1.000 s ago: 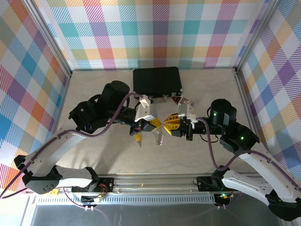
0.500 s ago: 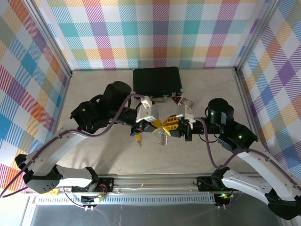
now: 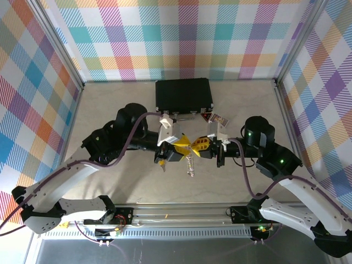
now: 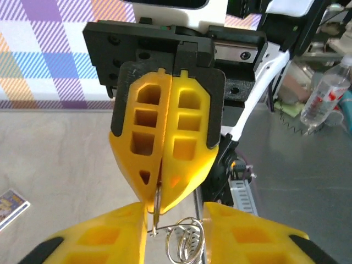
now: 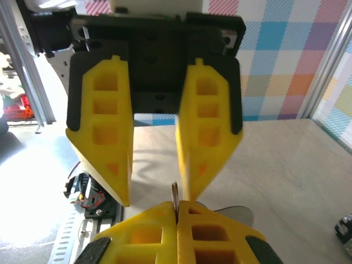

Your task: Put the keys on the keyring

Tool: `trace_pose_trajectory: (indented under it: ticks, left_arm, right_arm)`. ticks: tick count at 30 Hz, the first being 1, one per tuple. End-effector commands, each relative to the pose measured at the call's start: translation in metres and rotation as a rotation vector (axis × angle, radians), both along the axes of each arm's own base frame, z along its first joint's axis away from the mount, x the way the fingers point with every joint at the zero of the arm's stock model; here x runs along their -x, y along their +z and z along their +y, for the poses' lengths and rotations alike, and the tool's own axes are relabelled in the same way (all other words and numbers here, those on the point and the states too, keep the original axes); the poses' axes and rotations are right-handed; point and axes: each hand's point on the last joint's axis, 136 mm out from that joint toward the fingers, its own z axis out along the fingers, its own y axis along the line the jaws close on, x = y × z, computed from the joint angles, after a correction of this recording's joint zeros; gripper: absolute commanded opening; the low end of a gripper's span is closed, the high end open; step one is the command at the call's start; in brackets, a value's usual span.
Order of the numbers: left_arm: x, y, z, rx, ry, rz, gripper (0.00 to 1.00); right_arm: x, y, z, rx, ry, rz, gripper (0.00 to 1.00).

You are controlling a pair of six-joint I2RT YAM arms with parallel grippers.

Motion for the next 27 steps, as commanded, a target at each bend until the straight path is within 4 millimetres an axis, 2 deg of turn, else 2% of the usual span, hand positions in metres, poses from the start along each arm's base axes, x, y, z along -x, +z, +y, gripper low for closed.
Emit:
trace_pose_trajectory:
  ticks: [1,5,13,16,21,27]
  left_arm:
    - [0.004,0.046,0.000,0.223,0.007,0.003,0.38]
    - [0.003,0.049,0.014,0.267,0.084,-0.020,0.38]
    - [-0.003,0.039,0.032,0.281,0.186,-0.042,0.40]
    - [-0.008,0.030,0.038,0.269,0.235,-0.051,0.37]
    - [-0.013,0.014,0.031,0.231,0.234,-0.026,0.37]
    - [-0.018,0.010,0.016,0.234,0.201,-0.022,0.38]
  right_arm:
    - [0.012,0.017,0.001,-0.094,0.053,-0.003,0.00]
    - [0.017,0.029,-0.001,-0.192,0.065,0.028,0.00]
    - [0.018,0.051,-0.008,-0.363,0.051,0.028,0.00]
    - [0.019,0.058,-0.009,-0.401,0.059,0.031,0.00]
    - [0.021,0.064,-0.007,-0.431,0.091,0.045,0.00]
    - [0.021,0.063,-0.005,-0.431,0.106,0.055,0.00]
